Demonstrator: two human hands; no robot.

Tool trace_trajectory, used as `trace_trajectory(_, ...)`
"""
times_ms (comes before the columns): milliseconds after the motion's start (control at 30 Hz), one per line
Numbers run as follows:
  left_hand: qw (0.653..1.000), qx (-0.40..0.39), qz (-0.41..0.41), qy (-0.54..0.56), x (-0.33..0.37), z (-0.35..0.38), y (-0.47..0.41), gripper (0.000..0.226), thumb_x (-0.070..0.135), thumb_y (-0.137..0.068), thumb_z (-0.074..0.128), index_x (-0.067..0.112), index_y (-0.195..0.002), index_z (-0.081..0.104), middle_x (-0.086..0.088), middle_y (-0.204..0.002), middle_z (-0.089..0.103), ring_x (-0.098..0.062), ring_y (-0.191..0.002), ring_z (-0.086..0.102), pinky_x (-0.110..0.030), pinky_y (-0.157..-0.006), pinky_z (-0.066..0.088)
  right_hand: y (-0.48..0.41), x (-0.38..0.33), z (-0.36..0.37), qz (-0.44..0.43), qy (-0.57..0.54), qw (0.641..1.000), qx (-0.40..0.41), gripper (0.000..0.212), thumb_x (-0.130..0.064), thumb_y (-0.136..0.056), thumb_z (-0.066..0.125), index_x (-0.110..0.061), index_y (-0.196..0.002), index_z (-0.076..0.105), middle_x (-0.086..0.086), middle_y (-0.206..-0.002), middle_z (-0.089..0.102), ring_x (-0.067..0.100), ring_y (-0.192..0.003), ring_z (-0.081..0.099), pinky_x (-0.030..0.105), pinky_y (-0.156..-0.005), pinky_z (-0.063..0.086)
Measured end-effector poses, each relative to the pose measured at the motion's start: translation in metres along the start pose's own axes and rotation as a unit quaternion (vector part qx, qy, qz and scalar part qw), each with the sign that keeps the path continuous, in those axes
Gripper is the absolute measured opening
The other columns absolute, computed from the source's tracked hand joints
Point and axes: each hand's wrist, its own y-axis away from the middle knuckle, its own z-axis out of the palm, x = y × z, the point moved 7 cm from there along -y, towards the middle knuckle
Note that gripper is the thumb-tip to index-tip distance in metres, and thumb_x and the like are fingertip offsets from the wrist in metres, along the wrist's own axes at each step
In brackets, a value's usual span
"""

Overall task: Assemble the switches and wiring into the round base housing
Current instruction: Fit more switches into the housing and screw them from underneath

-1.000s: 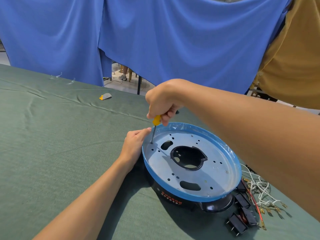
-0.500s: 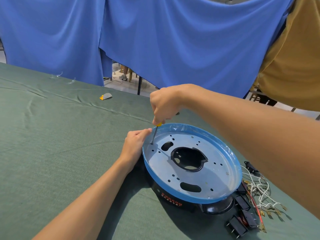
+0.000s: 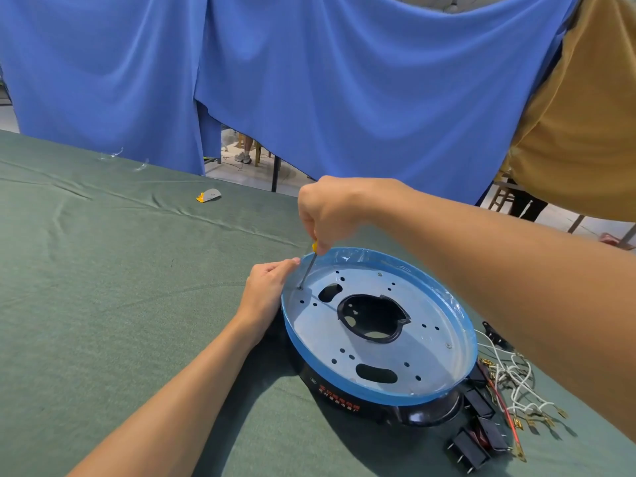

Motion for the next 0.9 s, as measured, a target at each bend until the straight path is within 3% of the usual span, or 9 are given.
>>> trace_trajectory(100, 1.0, 0.008, -0.001, 0.0, 0.0, -0.001, 0.0, 0.042, 0.026, -0.093, 0.061, 0.003, -0.057, 0.065, -0.006, -0.058, 0.064, -0.016, -0.051, 0.057, -0.033, -0.061, 0.044, 0.001, -0.002, -0.002, -0.019, 0.004, 0.999, 0.034, 0.019, -0.031, -0.09, 0.067, -0.014, -0.082, 0.062, -0.007, -0.067, 0.054, 0.004, -0.061, 0.04, 0.02, -0.044, 0.034)
trace_trajectory(200, 1.0, 0.01, 0.0, 0.004, 0.001, -0.002, 0.001, 0.048, 0.028, -0.092, 0.062, -0.016, -0.073, 0.058, -0.015, -0.067, 0.061, -0.022, -0.06, 0.054, -0.036, -0.066, 0.041, -0.002, -0.003, 0.002, -0.004, -0.007, 1.0, 0.016, 0.033, -0.026, -0.093, 0.059, -0.017, -0.062, 0.052, -0.006, -0.058, 0.057, 0.009, -0.061, 0.05, 0.023, -0.045, 0.033)
trace_trajectory(333, 1.0, 0.003, -0.007, 0.011, 0.003, -0.001, 0.004, 0.048, 0.028, -0.092, 0.062, -0.016, -0.073, 0.057, -0.017, -0.069, 0.058, -0.024, -0.062, 0.05, -0.037, -0.066, 0.039, -0.005, 0.002, 0.01, 0.034, -0.08, 0.996, -0.035, 0.032, -0.02, -0.096, 0.047, -0.013, -0.066, 0.053, -0.005, -0.06, 0.061, 0.008, -0.045, 0.051, 0.014, -0.035, 0.033)
trace_trajectory(433, 1.0, 0.004, -0.008, 0.011, 0.004, -0.001, 0.005, 0.048, 0.026, -0.092, 0.061, -0.017, -0.074, 0.056, -0.017, -0.069, 0.058, -0.023, -0.062, 0.051, -0.037, -0.066, 0.04, -0.006, 0.005, 0.013, 0.038, -0.075, 0.995, -0.053, 0.03, -0.029, -0.092, 0.058, -0.014, -0.068, 0.049, -0.003, -0.061, 0.053, 0.013, -0.04, 0.044, 0.014, -0.037, 0.032)
trace_trajectory(533, 1.0, 0.002, -0.008, 0.014, 0.004, 0.0, 0.005, 0.049, 0.027, -0.093, 0.061, -0.018, -0.073, 0.054, -0.017, -0.068, 0.058, -0.023, -0.062, 0.051, -0.036, -0.067, 0.04, 0.0, 0.005, 0.009, 0.025, -0.077, 0.995, -0.058, 0.012, -0.02, -0.087, 0.063, -0.009, -0.085, 0.059, 0.011, -0.082, 0.063, 0.028, -0.065, 0.059, 0.03, -0.057, 0.045)
trace_trajectory(600, 1.0, 0.002, -0.007, 0.014, 0.003, 0.0, 0.004, 0.049, 0.027, -0.092, 0.061, -0.019, -0.073, 0.054, -0.017, -0.068, 0.057, -0.024, -0.062, 0.05, -0.037, -0.066, 0.04, 0.002, 0.005, 0.003, 0.015, -0.095, 0.995, -0.023, 0.02, -0.02, -0.087, 0.067, -0.006, -0.101, 0.068, 0.012, -0.099, 0.07, 0.029, -0.089, 0.068, 0.027, -0.062, 0.05)
trace_trajectory(700, 1.0, 0.004, -0.006, 0.009, 0.002, 0.0, 0.003, 0.05, 0.028, -0.092, 0.061, -0.018, -0.074, 0.055, -0.016, -0.066, 0.058, -0.022, -0.059, 0.051, -0.037, -0.065, 0.041, 0.001, 0.005, -0.003, 0.011, -0.122, 0.992, 0.033, 0.015, -0.022, -0.086, 0.07, -0.008, -0.086, 0.071, 0.003, -0.066, 0.066, 0.015, -0.058, 0.063, 0.014, -0.04, 0.042)
trace_trajectory(767, 1.0, 0.007, -0.006, 0.009, 0.002, 0.0, 0.003, 0.05, 0.027, -0.092, 0.061, -0.018, -0.074, 0.055, -0.016, -0.065, 0.058, -0.022, -0.059, 0.05, -0.036, -0.065, 0.04, -0.001, 0.007, -0.004, 0.021, -0.122, 0.991, 0.05, 0.021, -0.023, -0.089, 0.068, -0.01, -0.074, 0.063, 0.002, -0.058, 0.06, 0.014, -0.045, 0.055, 0.015, -0.036, 0.039)
trace_trajectory(900, 1.0, 0.005, -0.005, 0.014, 0.002, 0.0, 0.003, 0.051, 0.028, -0.092, 0.061, -0.02, -0.078, 0.056, -0.019, -0.069, 0.059, -0.024, -0.061, 0.052, -0.036, -0.067, 0.041, -0.007, 0.003, 0.0, 0.018, -0.096, 0.993, 0.059, 0.032, -0.02, -0.097, 0.054, -0.011, -0.066, 0.051, 0.004, -0.059, 0.063, 0.019, -0.052, 0.061, 0.019, -0.041, 0.039)
